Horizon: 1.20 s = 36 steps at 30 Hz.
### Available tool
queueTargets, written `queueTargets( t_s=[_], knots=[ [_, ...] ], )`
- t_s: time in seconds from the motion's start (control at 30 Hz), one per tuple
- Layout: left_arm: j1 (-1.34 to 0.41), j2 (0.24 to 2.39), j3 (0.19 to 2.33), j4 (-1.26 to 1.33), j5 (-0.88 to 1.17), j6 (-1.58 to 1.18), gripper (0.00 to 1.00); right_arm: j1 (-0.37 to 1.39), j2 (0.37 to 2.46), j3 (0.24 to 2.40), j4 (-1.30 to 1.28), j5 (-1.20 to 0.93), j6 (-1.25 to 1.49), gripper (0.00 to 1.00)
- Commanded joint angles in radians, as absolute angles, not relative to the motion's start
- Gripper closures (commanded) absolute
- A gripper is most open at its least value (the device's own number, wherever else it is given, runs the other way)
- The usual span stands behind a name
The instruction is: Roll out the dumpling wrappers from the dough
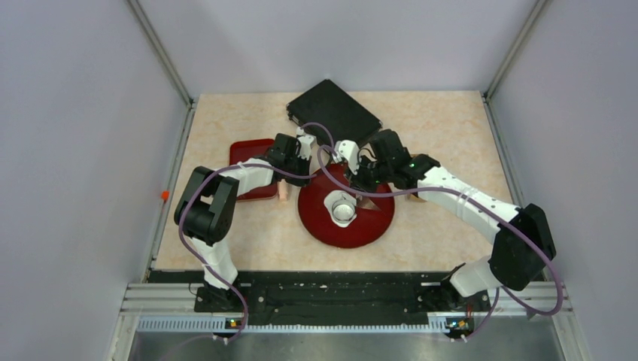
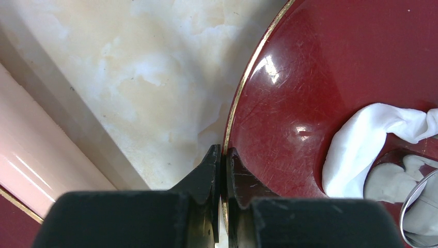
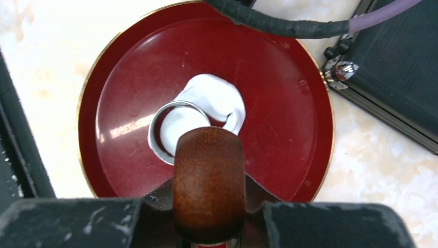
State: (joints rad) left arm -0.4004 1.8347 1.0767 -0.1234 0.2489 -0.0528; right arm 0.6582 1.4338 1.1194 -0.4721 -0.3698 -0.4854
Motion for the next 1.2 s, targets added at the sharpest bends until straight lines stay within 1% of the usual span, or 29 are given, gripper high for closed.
queueTargets(
  t_s=[0.0, 0.17, 0.47, 0.57, 0.8, 1.0, 1.17],
  knots=[
    [-0.388, 1.798, 1.065, -0.103, 0.199, -0.044, 1.0, 0.658, 1.454, 1.1, -0.372, -0.334, -0.484, 1.0],
    [-0.39, 1.798, 1.064, -0.103, 0.201, -0.044, 1.0, 0.659, 1.483, 1.097, -0.332, -0.307, -0.49, 1.0],
    [-0.389, 1.798, 1.065, -0.103, 0.201, -0.044, 1.0, 0.659, 1.52, 1.116, -0.22, -0.196, -0.493, 1.0],
    [-0.388, 1.798, 1.066, -0.103, 0.2, -0.044, 1.0, 0.658, 1.545, 1.165, -0.246, -0.25, -0.495, 1.0],
    [-0.388, 1.798, 1.065, -0.104, 0.201, -0.044, 1.0, 0.658, 1.66, 1.334, -0.429, -0.503, -0.456, 1.0],
    [-0.388, 1.796, 1.063, -0.103, 0.202, -0.044, 1.0, 0.658, 1.733, 1.43, -0.471, -0.519, -0.445, 1.0],
    [-0.389, 1.796, 1.062, -0.101, 0.202, -0.044, 1.0, 0.657, 1.818, 1.554, -0.584, -0.567, -0.462, 1.0]
  ],
)
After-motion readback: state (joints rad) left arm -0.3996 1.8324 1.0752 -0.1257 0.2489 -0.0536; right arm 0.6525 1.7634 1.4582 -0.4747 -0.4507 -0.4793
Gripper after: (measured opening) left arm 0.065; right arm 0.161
